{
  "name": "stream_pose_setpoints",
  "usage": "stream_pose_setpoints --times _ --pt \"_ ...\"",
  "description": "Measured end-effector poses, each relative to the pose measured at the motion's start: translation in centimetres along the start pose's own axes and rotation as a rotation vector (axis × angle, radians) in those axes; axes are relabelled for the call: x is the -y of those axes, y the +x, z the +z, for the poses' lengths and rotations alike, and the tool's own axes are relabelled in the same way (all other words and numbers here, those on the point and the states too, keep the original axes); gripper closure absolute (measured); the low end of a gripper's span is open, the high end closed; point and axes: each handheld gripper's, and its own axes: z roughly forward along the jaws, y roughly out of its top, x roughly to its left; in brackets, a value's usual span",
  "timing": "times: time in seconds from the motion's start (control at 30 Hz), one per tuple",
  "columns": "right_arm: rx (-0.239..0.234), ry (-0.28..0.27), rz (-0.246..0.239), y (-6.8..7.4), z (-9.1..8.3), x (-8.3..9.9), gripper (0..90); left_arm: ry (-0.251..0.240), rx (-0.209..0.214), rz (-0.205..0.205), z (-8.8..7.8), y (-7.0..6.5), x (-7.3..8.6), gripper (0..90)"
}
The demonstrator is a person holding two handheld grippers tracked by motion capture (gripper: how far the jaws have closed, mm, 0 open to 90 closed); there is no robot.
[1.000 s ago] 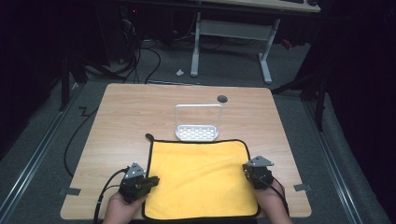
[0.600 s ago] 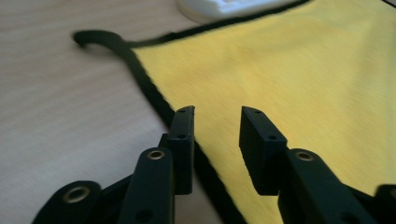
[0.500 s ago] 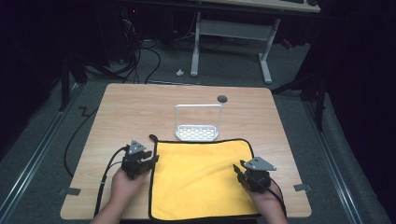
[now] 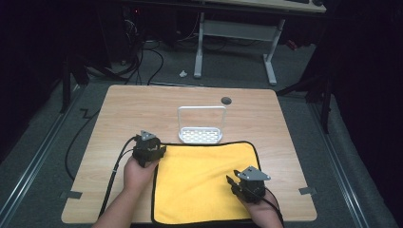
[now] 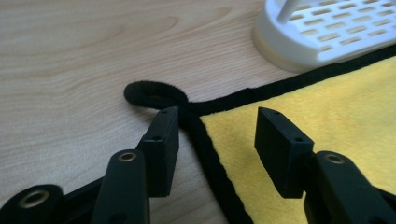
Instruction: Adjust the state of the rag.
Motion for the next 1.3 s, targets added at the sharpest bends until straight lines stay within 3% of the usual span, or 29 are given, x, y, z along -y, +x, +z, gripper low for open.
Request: stream_pose_setpoints --times 0.1,0.17,0.23,0.43,0.67,0.8,0.97,1.13,1.3 --pt "0.002 -0.013 -0.018 0.6 0.0 -0.3 58.3 -0.008 -0.006 0.006 0.2 -0.2 0.0 47.2" --pt "-0.012 -0.015 -0.015 0.8 0.1 -0.5 57.2 -0.017 -0.041 0.065 0.3 -0.6 0.2 49.6" --pt "-0.025 -0.021 -0.019 1.2 0.2 -0.6 55.0 -0.035 -0.028 0.094 0.3 -1.0 0.5 59.7" --pt "-0.038 -0.039 -0.048 2.4 0.2 -1.2 55.2 -0.046 0.023 0.126 0.2 -1.0 0.7 75.4" --pt "-0.092 -0.034 -0.098 4.6 1.2 -2.4 52.8 -0.043 0.143 -0.029 0.1 0.8 0.8 81.5" --pt "-0.138 -0.025 -0.113 6.5 2.2 -3.3 51.2 -0.036 0.188 -0.076 0.2 1.4 0.8 81.8" --pt "-0.169 -0.012 -0.135 8.8 3.8 -4.0 49.1 -0.039 0.183 -0.066 0.1 1.3 0.8 81.9" --pt "-0.231 0.029 -0.174 11.6 5.5 -5.0 45.6 -0.039 0.184 -0.071 0.1 1.4 0.8 81.9" --pt "-0.289 0.033 -0.204 13.9 6.9 -5.5 45.1 -0.041 0.183 -0.071 0.1 1.4 0.8 81.7"
